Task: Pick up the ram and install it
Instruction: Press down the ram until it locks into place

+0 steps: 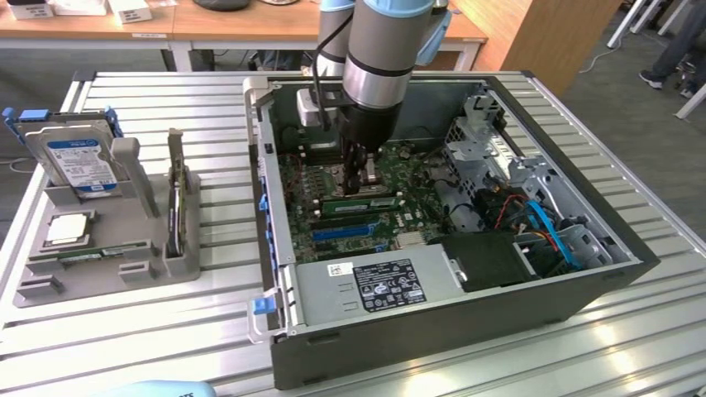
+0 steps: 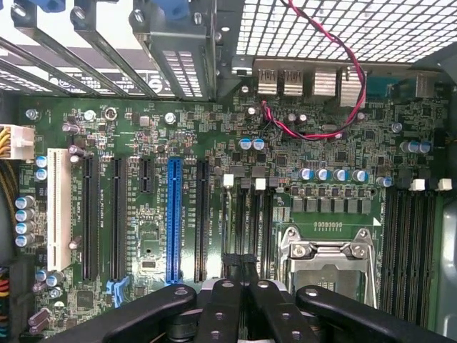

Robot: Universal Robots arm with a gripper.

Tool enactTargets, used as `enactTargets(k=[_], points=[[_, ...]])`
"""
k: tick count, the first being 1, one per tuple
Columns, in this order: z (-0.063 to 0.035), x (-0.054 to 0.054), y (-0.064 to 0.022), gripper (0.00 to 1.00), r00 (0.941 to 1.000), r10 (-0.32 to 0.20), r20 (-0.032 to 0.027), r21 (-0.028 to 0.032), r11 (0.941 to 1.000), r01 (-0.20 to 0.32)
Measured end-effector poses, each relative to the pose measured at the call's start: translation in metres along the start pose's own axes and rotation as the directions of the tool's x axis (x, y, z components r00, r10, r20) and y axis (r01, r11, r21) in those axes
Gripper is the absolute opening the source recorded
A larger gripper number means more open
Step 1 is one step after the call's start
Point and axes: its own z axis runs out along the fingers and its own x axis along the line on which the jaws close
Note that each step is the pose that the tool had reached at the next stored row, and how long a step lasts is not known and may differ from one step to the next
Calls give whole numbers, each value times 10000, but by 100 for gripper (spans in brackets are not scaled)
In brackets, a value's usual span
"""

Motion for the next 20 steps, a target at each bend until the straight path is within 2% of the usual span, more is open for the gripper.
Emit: enactTargets(k=[12, 20], points=[[1, 48, 8, 10, 10000, 0, 3, 2, 10000, 0], [55, 49, 7, 10, 10000, 0, 1, 1, 10000, 0]])
